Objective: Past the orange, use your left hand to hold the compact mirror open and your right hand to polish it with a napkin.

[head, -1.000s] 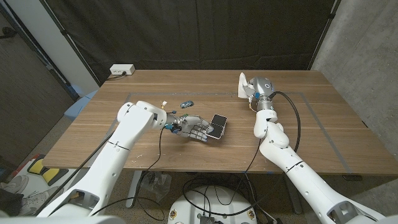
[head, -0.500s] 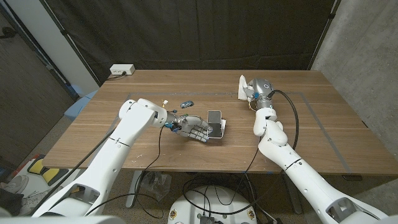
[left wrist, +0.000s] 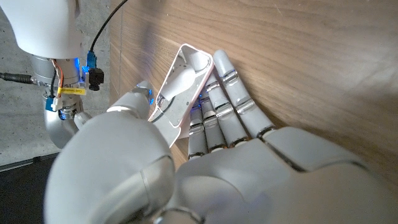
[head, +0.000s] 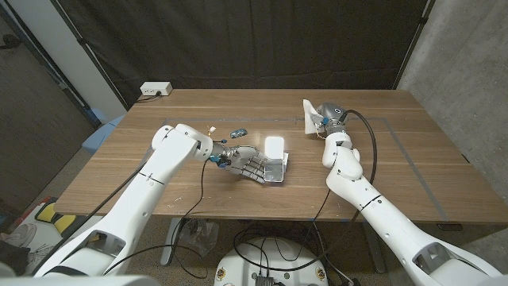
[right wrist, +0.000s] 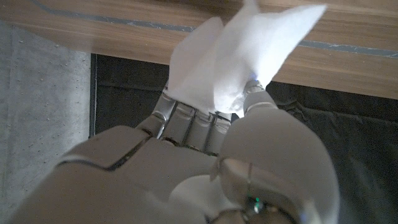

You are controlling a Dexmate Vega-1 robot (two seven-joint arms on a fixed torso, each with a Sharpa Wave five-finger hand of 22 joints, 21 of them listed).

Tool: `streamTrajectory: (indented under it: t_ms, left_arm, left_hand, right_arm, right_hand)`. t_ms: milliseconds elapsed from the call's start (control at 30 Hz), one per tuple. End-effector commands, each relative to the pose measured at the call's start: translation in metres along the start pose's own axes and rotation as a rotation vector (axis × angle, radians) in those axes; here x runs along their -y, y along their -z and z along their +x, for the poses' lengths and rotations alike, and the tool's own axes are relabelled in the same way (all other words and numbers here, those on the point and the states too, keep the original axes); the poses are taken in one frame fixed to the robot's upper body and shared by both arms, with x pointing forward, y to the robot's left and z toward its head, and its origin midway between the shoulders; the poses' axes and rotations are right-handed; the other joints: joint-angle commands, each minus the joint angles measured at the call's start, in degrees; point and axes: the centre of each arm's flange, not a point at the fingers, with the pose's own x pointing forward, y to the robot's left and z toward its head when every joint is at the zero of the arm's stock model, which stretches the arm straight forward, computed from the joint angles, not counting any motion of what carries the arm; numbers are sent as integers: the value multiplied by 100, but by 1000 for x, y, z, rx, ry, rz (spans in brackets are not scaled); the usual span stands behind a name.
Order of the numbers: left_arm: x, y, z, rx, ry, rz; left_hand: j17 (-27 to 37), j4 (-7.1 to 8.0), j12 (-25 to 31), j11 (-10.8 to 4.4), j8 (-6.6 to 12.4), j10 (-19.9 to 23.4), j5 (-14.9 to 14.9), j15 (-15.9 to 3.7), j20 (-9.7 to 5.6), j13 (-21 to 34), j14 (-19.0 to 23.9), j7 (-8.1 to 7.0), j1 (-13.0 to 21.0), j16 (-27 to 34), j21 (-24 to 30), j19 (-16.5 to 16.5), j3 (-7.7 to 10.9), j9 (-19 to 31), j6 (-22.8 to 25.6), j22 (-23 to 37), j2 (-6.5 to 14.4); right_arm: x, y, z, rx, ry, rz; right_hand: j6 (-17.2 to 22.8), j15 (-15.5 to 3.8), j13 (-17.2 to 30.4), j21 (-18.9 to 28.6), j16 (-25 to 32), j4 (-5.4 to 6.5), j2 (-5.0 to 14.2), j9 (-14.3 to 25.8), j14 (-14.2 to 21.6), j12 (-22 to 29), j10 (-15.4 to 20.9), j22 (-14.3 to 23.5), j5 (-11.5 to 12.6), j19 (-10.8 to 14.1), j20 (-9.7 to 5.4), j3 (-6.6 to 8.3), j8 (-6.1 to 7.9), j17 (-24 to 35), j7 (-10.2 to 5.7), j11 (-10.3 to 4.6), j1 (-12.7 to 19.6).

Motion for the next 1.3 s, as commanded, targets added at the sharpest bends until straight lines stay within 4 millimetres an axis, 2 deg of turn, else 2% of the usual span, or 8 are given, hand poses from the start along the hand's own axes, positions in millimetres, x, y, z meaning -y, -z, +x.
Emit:
streamTrajectory:
  t_ms: [33, 300, 467, 733, 967, 1067, 1133, 1300]
  left_arm:
    - [1, -8, -3, -51, 40, 115]
    - [3, -17, -10, -90, 34, 200]
    - [9, -24, -20, -70, -37, 281]
    - [21, -35, -30, -65, -64, 415]
    - [19, -34, -32, -44, -57, 380]
    - [18, -34, -36, -12, -71, 365]
    - [19, -35, -40, 25, -101, 365]
    - [20, -37, -55, 110, -208, 374]
  left_hand:
    - [29, 105, 5, 175, -41, -415, 94, -46, 73, -107, -159, 172, -293, 159, -112, -187, -246, -1, -636, 9, -74]
    - [830, 212, 193, 808, -67, -1998, 333, 535, 419, 69, -1363, 557, -594, 579, -352, -1329, -1113, 47, -2836, 306, 133]
    - [2048, 423, 200, 1064, -62, -4165, 440, 1088, 655, 624, -3589, 583, -782, 896, -552, -3255, -1840, -69, -5309, 850, 768]
    - [3234, 937, 198, 1115, 38, -6138, 413, 1664, 1058, 1281, -6399, 563, -1387, 1119, -378, -6365, -2635, -22, -6462, 2430, 1369]
    - [2668, 973, 200, 1133, 78, -6463, 435, 1672, 1315, 1177, -6862, 557, -1594, 688, -320, -6954, -3058, -23, -6482, 2572, 1380]
    - [1305, 986, 244, 1136, 91, -6497, 569, 1668, 1310, 635, -6868, 556, -1555, 401, -374, -7082, -3977, -32, -6486, 1717, 1655]
    - [925, 1016, 263, 1133, 85, -6594, 638, 1665, 1322, 404, -6999, 549, -1513, 329, -438, -7234, -4227, -29, -6523, 1258, 1692]
    - [624, 1029, 246, 1126, -8, -6964, 680, 1667, 1277, 200, -7327, 402, -1521, 139, -530, -7356, -4381, -20, -6758, 886, 1696]
  right_arm:
    - [-3, 1, 8, -43, -157, -34]
    - [-4, 0, 11, 10, -172, -10]
    - [-5, -1, 12, 27, -171, 0]
    - [-5, -2, 15, 44, -163, 8]
    - [-4, -3, 17, 51, -154, 9]
    - [-4, -4, 19, 52, -157, 10]
    - [-4, -4, 19, 56, -158, 15]
    - [-1, -4, 21, 72, -149, 41]
  right_hand:
    - [-533, -660, -8, -165, -152, 176, -230, -21, -295, -165, -348, 0, 68, -164, 61, -226, -3, -95, 57, 63, -442]
    - [-747, -630, -6, -270, -137, 238, -348, -28, -459, -204, -459, 3, 127, -221, 98, -389, 23, -62, 80, 114, -666]
    - [-740, -644, -6, -296, -121, 246, -354, -29, -451, -185, -420, 4, 152, -226, 109, -413, 49, -62, 96, 113, -699]
    - [-688, -665, -5, -327, -78, 232, -330, -32, -380, -153, -353, 7, 196, -196, 90, -416, 92, -69, 131, 138, -693]
    - [-647, -688, -5, -351, -51, 217, -321, -35, -307, -132, -305, 8, 227, -175, 84, -419, 116, -88, 146, 100, -682]
    - [-641, -691, -5, -359, -43, 215, -321, -35, -301, -135, -315, 9, 234, -172, 84, -425, 120, -89, 145, 106, -687]
    - [-642, -675, -5, -369, -50, 228, -326, -36, -325, -140, -327, 10, 239, -173, 91, -442, 121, -91, 152, 103, -718]
    - [-863, -423, -11, -510, -436, 350, -445, -29, -865, -203, -613, 25, 308, -288, 203, -618, 82, -308, 152, 208, -1017]
